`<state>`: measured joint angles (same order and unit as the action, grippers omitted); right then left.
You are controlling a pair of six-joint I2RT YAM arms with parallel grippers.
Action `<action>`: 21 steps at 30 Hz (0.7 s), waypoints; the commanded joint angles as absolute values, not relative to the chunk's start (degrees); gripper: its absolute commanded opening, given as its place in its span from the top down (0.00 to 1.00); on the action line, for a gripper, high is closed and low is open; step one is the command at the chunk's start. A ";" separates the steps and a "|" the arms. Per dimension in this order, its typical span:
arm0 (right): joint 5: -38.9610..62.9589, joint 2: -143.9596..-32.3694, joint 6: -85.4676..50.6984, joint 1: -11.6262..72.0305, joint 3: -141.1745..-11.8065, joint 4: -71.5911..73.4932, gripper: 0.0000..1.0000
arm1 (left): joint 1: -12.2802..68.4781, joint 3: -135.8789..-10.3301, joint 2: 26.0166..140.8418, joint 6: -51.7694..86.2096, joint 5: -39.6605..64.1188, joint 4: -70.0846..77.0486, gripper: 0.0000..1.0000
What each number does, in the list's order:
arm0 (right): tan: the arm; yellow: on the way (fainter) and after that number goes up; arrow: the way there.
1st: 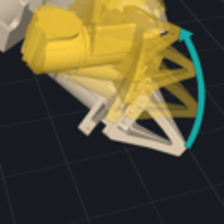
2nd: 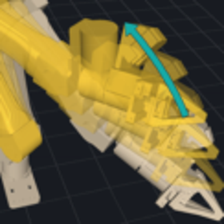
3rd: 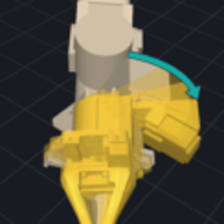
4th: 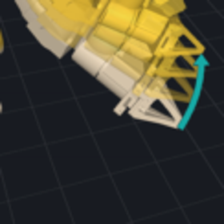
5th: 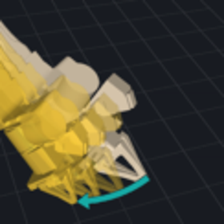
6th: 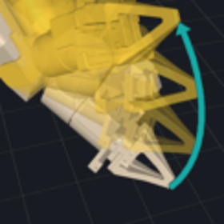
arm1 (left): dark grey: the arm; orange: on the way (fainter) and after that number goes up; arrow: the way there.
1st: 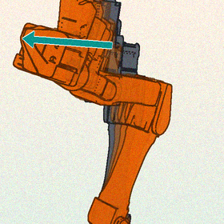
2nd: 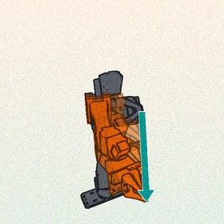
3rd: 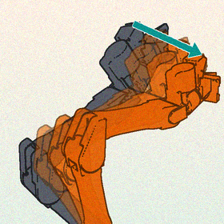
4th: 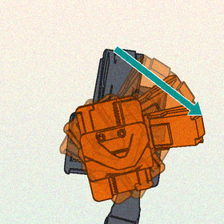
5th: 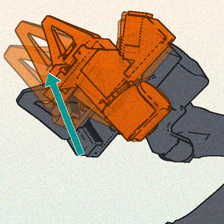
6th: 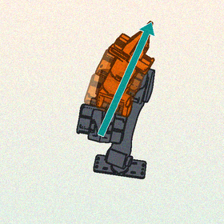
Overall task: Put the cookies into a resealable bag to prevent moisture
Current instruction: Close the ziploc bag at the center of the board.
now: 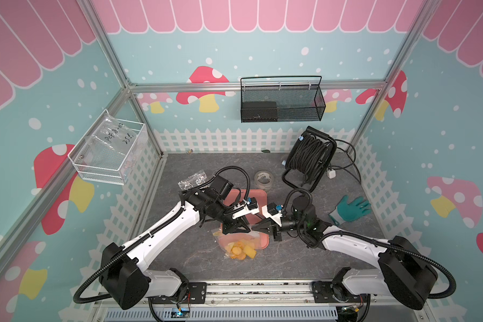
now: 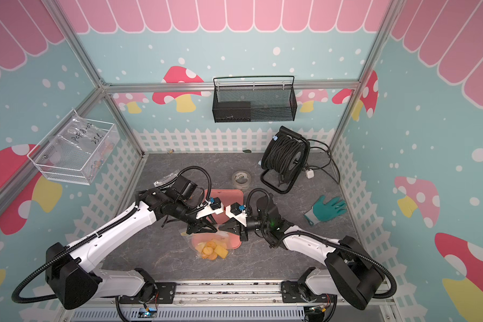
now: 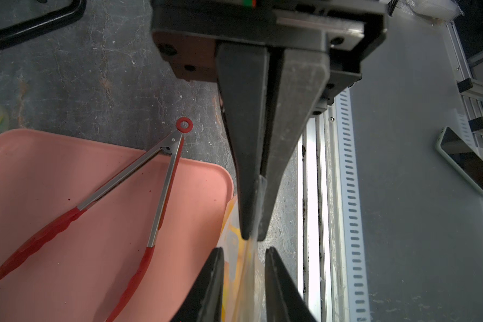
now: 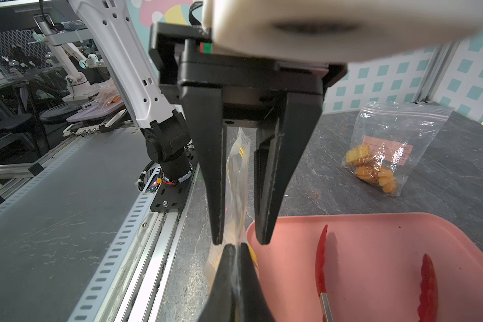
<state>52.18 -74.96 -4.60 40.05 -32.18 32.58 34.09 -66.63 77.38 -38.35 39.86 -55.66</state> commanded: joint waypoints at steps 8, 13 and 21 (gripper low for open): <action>53.37 -73.50 -5.09 38.50 -31.03 32.55 1.00 | 33.77 -65.97 78.57 -40.53 38.87 -55.74 0.93; 53.44 -72.79 -4.86 37.52 -30.66 31.73 1.00 | 33.19 -65.17 77.29 -40.61 36.96 -56.78 0.93; 53.88 -72.06 -5.40 36.66 -30.31 31.64 1.00 | 32.55 -64.76 77.13 -40.61 34.12 -57.85 0.98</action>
